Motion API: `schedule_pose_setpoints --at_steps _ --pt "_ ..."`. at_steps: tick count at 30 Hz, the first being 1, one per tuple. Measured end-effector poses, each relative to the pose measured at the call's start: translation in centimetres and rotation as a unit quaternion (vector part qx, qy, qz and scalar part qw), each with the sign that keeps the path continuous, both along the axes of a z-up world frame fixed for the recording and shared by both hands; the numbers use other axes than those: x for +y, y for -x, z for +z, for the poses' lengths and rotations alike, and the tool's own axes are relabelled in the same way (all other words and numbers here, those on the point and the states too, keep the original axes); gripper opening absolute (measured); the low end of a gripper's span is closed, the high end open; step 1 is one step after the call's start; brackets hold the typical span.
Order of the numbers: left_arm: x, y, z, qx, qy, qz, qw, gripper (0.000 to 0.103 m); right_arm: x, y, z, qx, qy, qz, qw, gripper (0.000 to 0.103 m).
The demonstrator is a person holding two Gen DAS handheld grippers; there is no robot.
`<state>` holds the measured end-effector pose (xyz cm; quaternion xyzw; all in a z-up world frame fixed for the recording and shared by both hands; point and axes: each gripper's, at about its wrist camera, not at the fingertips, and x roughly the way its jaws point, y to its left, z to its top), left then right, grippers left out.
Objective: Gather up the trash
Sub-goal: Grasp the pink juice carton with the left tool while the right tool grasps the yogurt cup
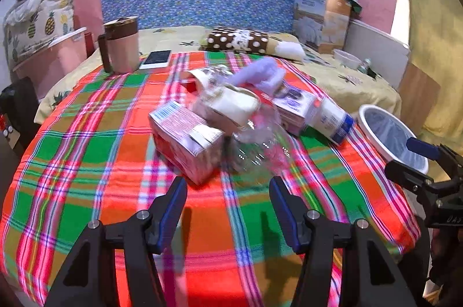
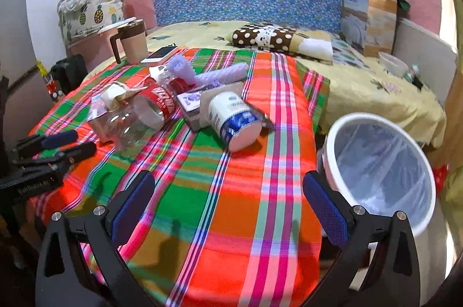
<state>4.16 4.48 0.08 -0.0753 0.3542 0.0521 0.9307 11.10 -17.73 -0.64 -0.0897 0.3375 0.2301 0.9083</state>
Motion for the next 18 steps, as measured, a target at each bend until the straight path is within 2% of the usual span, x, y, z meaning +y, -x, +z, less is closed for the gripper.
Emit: schedule_pose_setpoints --at_steps 13,16,18 --pt "4.9 -4.5 -0.2 -0.001 0.047 0.068 0.9966 0.059 1.3 -5.2 -0.7 0.010 0.017 0.020 1.000 0.102" --pt "5.0 -5.1 -0.4 0.002 0.058 0.073 0.9956 0.059 1.7 -5.5 -0.9 0.013 0.019 0.027 0.999 0.096" --pt "4.9 -5.3 -0.5 0.004 0.062 0.076 0.9952 0.059 2.0 -5.8 -1.0 0.016 0.021 0.032 0.999 0.088"
